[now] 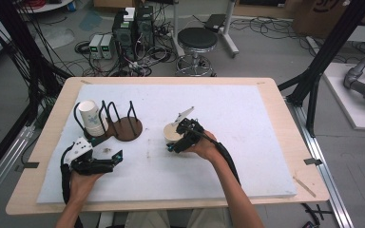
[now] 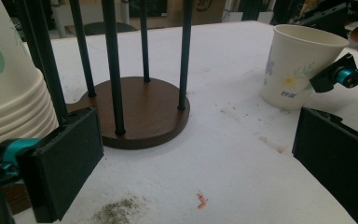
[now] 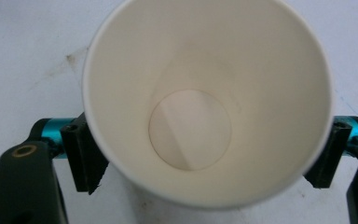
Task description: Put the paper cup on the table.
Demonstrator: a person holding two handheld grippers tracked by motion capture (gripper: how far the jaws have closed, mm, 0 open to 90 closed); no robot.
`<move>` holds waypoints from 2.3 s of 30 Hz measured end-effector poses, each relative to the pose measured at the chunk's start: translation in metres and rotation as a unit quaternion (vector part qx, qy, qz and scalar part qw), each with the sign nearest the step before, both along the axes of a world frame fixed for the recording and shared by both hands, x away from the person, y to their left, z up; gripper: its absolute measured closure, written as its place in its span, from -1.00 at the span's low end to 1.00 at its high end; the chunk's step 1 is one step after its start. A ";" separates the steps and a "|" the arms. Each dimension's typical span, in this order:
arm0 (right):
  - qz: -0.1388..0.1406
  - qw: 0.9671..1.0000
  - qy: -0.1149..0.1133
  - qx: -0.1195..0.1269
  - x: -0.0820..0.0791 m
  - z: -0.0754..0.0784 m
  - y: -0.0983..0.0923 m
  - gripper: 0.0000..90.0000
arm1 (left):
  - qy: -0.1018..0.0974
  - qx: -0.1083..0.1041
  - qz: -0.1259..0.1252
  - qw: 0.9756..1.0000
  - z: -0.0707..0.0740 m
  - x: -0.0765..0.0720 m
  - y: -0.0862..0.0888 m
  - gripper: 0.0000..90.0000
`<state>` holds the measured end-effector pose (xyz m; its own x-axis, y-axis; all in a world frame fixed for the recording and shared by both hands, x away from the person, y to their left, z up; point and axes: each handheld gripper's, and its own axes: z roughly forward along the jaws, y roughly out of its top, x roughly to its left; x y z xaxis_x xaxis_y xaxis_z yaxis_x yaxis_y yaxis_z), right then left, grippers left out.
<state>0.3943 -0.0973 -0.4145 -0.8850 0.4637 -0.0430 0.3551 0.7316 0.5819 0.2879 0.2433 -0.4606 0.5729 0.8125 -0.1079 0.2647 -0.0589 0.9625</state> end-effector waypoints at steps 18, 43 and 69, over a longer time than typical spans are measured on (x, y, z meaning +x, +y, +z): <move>-0.032 0.998 -0.021 0.052 -0.019 0.002 -0.048 -0.59 | 0.001 0.000 0.000 1.000 0.000 0.000 0.000 -0.96; -0.112 0.975 -0.073 0.176 -0.068 -0.017 -0.134 -0.59 | 0.003 0.002 -0.001 1.000 0.000 0.000 0.000 -0.96; -0.175 0.954 -0.118 0.213 -0.087 -0.035 -0.167 -0.59 | -0.001 0.003 -0.004 1.000 0.000 0.000 0.000 -0.96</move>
